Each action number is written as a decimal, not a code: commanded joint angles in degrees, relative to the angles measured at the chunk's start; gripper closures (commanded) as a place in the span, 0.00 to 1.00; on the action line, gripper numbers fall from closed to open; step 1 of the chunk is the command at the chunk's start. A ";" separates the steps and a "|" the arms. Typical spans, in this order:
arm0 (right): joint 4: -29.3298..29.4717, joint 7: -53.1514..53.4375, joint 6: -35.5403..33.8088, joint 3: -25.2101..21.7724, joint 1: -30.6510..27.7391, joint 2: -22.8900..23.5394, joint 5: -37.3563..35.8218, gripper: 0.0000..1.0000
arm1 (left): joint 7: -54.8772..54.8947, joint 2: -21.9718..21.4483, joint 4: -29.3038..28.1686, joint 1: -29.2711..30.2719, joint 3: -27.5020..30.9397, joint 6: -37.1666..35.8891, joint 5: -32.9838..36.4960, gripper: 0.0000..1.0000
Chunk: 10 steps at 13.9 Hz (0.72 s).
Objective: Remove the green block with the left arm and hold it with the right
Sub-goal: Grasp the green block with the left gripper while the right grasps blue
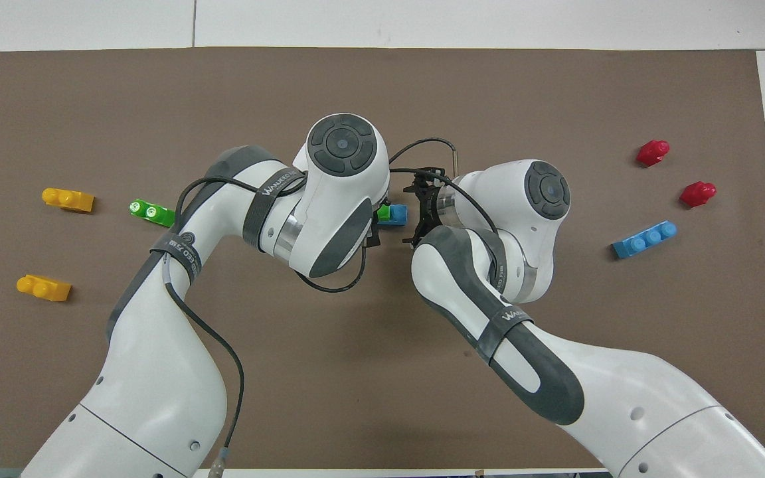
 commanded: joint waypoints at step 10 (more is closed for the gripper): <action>0.83 -0.88 3.20 0.05 0.33 2.78 1.81 0.05 | -0.48 -2.96 -8.49 -1.66 0.77 7.26 1.22 0.00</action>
